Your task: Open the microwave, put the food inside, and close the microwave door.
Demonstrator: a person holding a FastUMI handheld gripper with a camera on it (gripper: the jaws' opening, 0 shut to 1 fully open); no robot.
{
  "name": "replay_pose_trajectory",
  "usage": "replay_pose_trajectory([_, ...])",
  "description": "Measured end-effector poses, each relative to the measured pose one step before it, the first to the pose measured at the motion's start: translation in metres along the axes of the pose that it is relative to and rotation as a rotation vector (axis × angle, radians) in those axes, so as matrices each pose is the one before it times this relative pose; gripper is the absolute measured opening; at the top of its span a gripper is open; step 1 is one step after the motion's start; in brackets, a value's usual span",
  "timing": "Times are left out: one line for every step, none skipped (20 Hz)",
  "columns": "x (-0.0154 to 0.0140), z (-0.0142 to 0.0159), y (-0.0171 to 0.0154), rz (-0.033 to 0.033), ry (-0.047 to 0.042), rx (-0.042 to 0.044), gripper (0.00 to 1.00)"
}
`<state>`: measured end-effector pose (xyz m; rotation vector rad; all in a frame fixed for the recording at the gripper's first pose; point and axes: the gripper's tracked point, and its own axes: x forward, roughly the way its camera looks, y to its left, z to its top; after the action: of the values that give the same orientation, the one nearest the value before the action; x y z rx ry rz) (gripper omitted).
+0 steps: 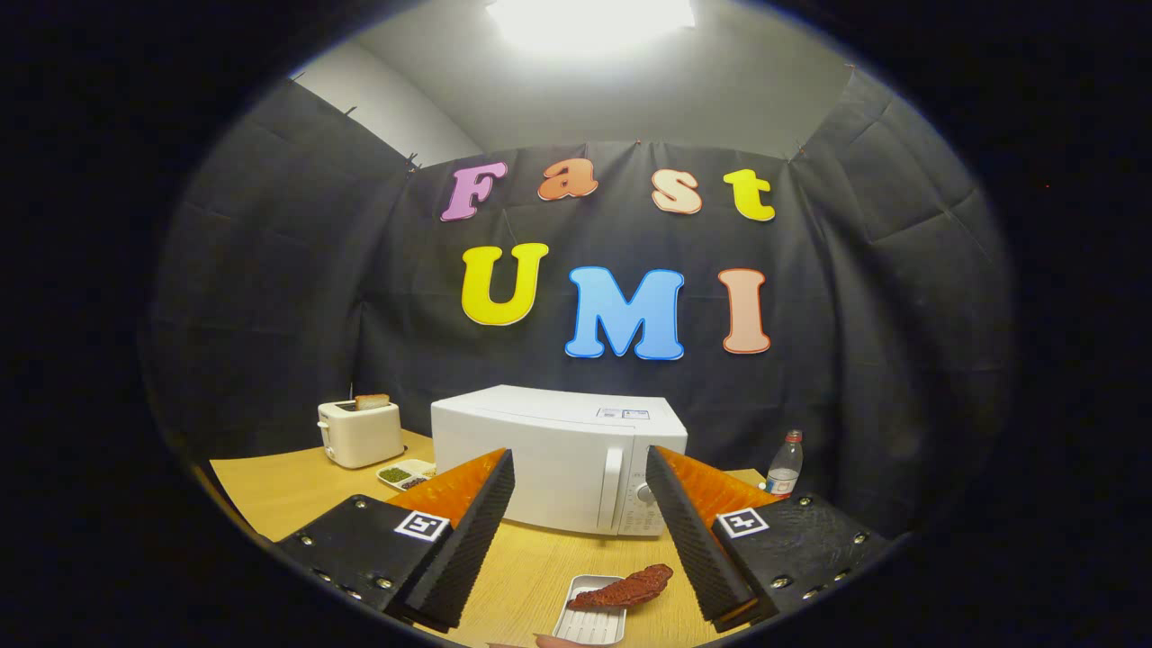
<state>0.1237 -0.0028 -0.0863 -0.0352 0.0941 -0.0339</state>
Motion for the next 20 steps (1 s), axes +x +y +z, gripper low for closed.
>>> replay_pose_trajectory([0.00749,-0.00567,-0.00024,-0.00369,0.0042,0.00447,0.92])
replay_pose_trajectory([0.00787,-0.00452,0.00166,0.0027,0.00697,0.01069,0.92])
replay_pose_trajectory([0.00972,-0.0065,0.00185,0.00339,0.01239,0.01287,0.93])
replay_pose_trajectory([0.00845,-0.00343,0.00097,0.00195,0.01034,0.00678,0.92])
replay_pose_trajectory([0.00973,-0.00583,-0.00042,-0.00211,0.01375,0.00221,0.93])
replay_pose_trajectory([0.01084,-0.00647,-0.00102,-0.00398,0.01694,-0.00374,0.93])
replay_pose_trajectory([0.00767,-0.00218,-0.00075,-0.0043,0.00618,-0.00355,0.93])
replay_pose_trajectory([0.00918,-0.004,-0.00175,-0.0094,0.00353,-0.00534,0.93])
replay_pose_trajectory([0.00722,-0.00192,-0.00175,-0.01207,-0.00126,-0.00253,0.93])
replay_pose_trajectory([0.00847,-0.00273,-0.00227,-0.01389,-0.00336,-0.00008,0.93])
replay_pose_trajectory([0.00729,-0.00104,-0.001,-0.00978,-0.00538,0.00367,0.93])
replay_pose_trajectory([0.00711,-0.00088,-0.00065,-0.00716,-0.0084,0.00579,0.93])
replay_pose_trajectory([0.00805,-0.00104,-0.00124,-0.01031,-0.00437,0.0075,0.93])
replay_pose_trajectory([0.00969,-0.00392,-0.00248,-0.00893,0.00122,0.01401,0.93])
replay_pose_trajectory([0.00866,-0.00261,-0.00162,-0.00632,0.00107,0.01816,0.93])
replay_pose_trajectory([0.01152,-0.00554,-0.00238,-0.00692,0.00747,0.02265,0.93])
replay_pose_trajectory([0.0098,-0.00491,-0.00337,-0.0092,0.00984,0.01728,0.93])
replay_pose_trajectory([0.01131,-0.00637,-0.00395,-0.00995,0.00974,0.01579,0.93])
replay_pose_trajectory([0.01182,-0.00517,-0.00486,-0.01229,0.01161,0.01408,0.93])
replay_pose_trajectory([0.01248,-0.00664,-0.00508,-0.01569,0.01469,0.01608,0.93])
